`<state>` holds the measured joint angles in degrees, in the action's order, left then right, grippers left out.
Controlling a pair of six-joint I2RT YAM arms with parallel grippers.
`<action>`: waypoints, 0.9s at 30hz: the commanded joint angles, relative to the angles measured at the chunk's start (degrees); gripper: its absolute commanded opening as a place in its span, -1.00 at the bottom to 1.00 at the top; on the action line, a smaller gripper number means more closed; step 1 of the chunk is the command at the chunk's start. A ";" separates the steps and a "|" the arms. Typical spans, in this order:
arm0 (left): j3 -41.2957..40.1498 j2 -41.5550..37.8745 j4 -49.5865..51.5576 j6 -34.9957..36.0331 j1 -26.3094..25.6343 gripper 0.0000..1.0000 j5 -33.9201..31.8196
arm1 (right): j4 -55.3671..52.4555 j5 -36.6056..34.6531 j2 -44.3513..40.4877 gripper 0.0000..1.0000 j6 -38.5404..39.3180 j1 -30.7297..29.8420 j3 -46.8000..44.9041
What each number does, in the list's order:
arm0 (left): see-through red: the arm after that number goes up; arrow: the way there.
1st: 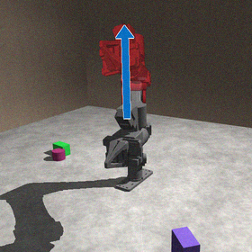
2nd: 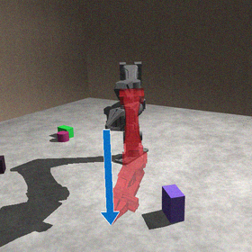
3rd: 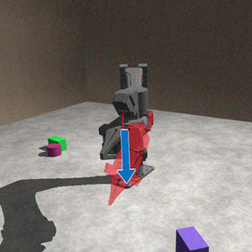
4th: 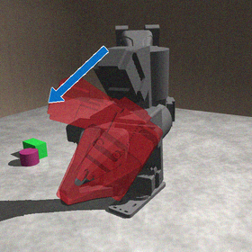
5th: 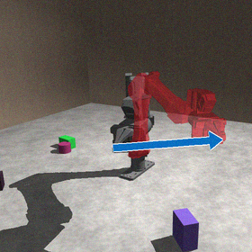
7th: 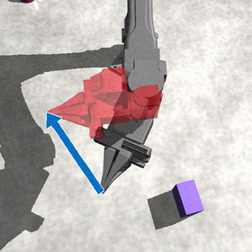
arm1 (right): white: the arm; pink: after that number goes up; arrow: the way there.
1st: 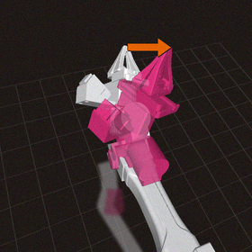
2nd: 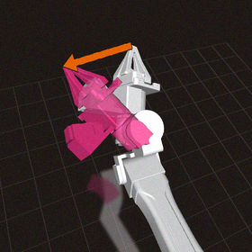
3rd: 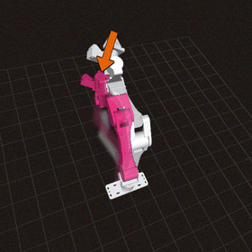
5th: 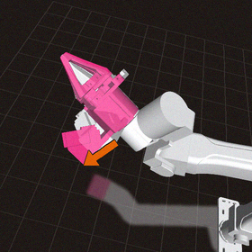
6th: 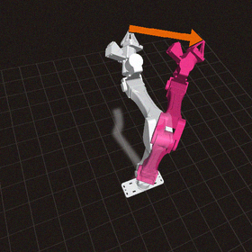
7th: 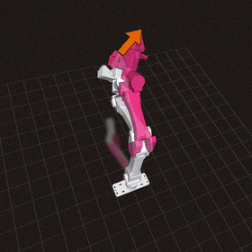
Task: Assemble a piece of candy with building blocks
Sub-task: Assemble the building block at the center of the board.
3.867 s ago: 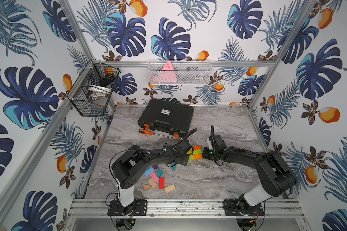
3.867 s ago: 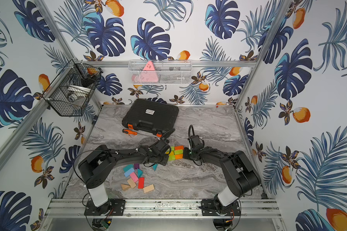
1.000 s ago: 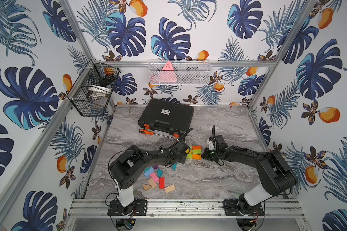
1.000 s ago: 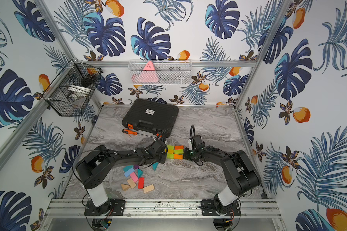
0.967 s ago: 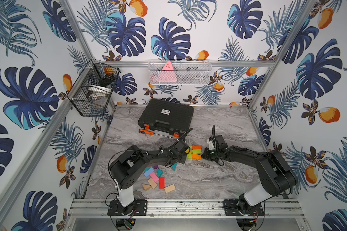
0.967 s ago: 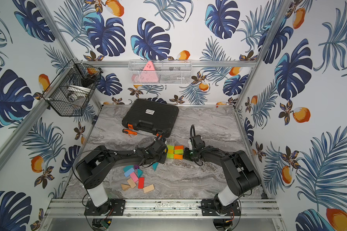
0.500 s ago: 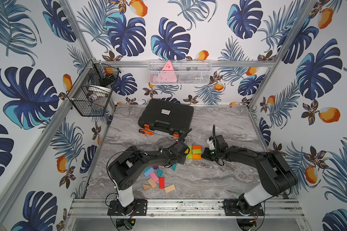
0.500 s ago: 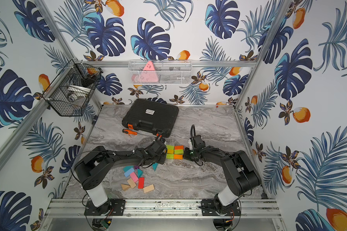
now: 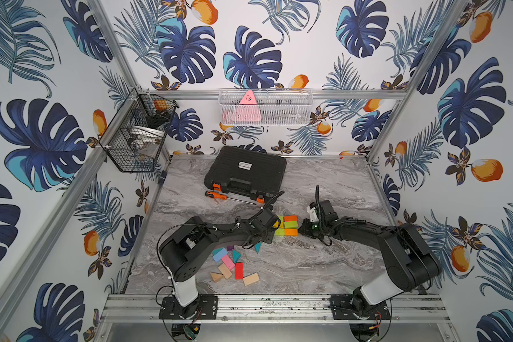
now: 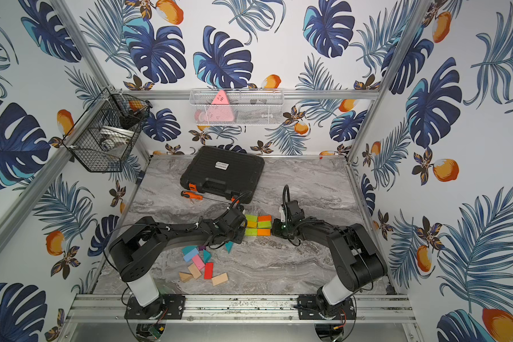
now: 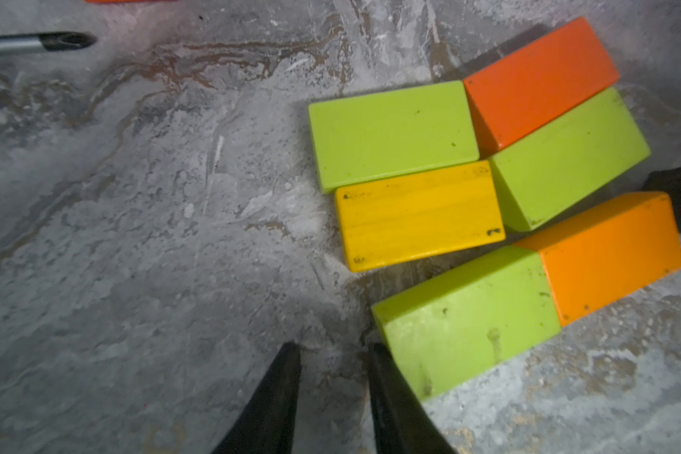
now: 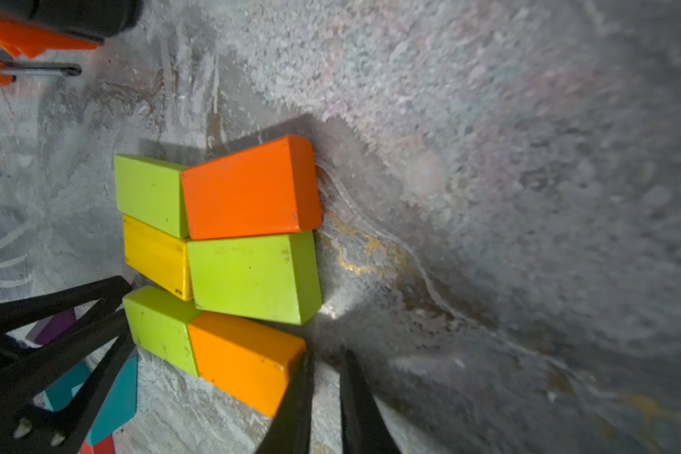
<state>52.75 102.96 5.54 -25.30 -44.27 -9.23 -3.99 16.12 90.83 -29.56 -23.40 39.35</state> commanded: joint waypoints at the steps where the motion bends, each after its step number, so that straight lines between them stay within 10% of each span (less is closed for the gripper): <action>1: -0.81 1.50 10.89 0.07 -0.20 -0.27 6.09 | -5.17 0.37 -0.02 -0.62 -0.76 -0.16 -0.59; 27: -0.33 -2.48 9.24 -2.16 5.23 -0.20 2.56 | -7.75 -1.18 -2.17 -0.60 2.49 6.57 3.20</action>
<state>51.88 99.11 10.96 -25.82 -40.14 -7.18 -11.70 15.86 87.83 -27.59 -17.17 41.28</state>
